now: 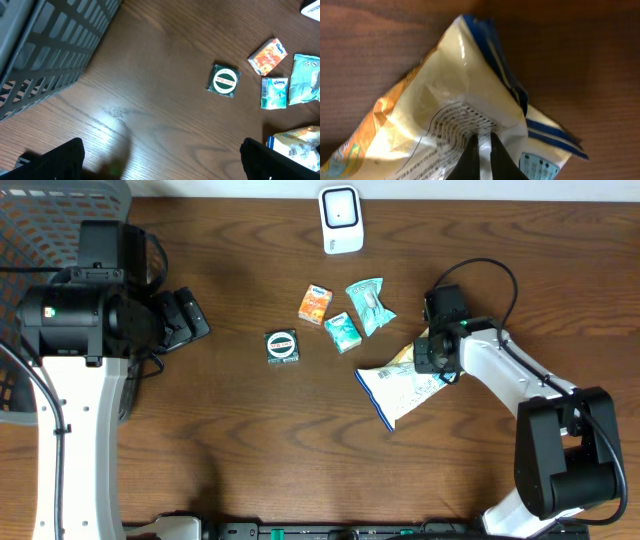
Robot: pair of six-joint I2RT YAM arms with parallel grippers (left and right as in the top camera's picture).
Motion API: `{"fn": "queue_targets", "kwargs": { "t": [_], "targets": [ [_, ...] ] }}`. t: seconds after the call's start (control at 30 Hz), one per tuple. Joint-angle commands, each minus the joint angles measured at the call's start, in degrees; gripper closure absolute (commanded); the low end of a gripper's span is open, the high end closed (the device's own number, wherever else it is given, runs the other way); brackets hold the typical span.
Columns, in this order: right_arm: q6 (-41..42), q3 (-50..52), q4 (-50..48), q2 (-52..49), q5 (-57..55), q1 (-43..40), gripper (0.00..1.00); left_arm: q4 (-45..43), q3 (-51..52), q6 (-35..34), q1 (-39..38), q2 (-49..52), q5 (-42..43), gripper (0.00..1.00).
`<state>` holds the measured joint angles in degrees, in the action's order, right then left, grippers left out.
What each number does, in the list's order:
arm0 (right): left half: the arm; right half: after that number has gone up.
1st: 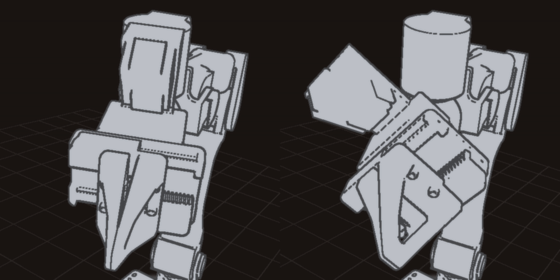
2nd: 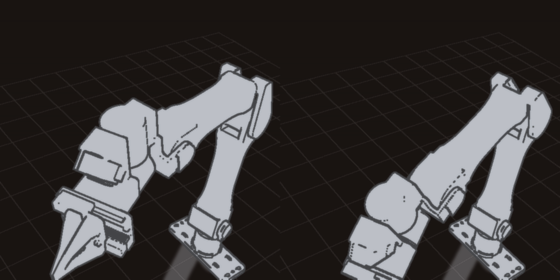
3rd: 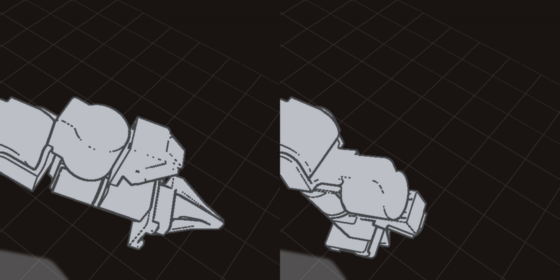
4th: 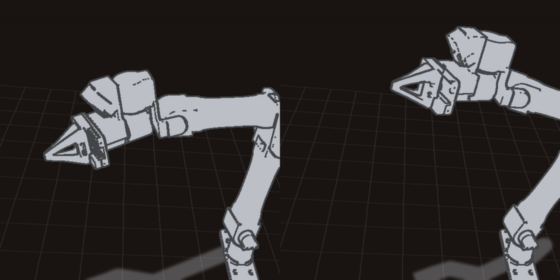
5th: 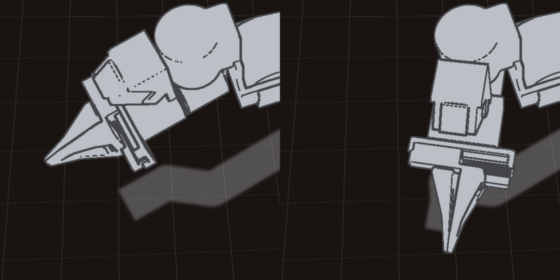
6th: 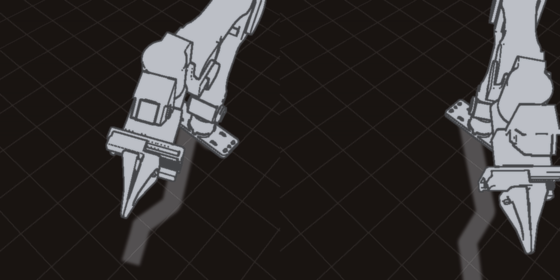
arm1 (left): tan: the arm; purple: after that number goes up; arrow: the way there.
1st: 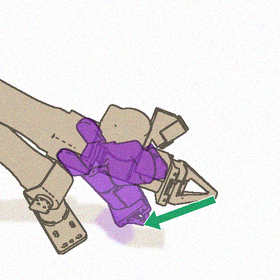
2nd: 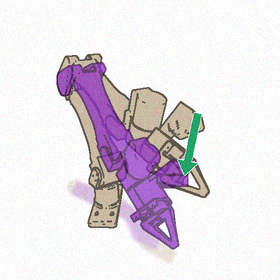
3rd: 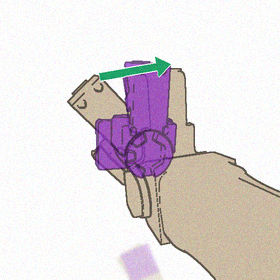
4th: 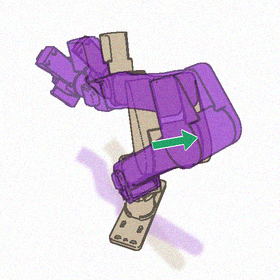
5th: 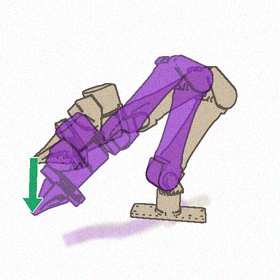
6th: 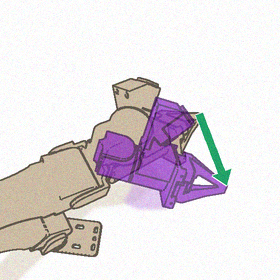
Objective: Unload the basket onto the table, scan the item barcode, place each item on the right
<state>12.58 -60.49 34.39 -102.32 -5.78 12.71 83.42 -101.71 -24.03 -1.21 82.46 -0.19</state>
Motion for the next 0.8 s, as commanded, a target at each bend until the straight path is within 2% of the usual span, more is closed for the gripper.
{"fn": "queue_targets", "kwargs": {
  "t": [0.0,0.17,0.27,0.37,0.43,0.57,0.77],
  "targets": [
    [0.2,-0.5,1.6,-0.7,-0.8,-1.9,0.99,0.1,0.2,-0.2,0.3,0.2,-0.5,0.03],
    [0.2,-13.9,15.1,-0.7,2.2,-2.6,0.98,0.1,0.2,-0.2,0.3,0.2,-0.5,0.02],
    [0.2,-22.2,24.2,-0.7,10.4,-2.4,0.96,0.1,0.2,-0.2,0.3,0.2,-0.5,0.02],
    [-2.6,-26.4,30.2,-0.7,19.9,-1.9,0.99,0.1,0.2,-0.2,0.3,0.2,-0.5,0.02],
    [-4.3,-26.2,31.8,-0.7,22.2,-0.9,0.99,0.1,0.2,-0.2,0.3,0.2,-0.5,0.02],
    [-4.7,-21.8,31.1,-0.8,20.0,2.5,0.99,0.1,0.2,-0.2,0.3,0.2,-0.5,0.02],
    [0.8,-8.9,19.5,-0.9,16.5,9.0,0.99,0.1,0.2,-0.2,0.3,0.2,-0.5,0.02]
  ]
}}
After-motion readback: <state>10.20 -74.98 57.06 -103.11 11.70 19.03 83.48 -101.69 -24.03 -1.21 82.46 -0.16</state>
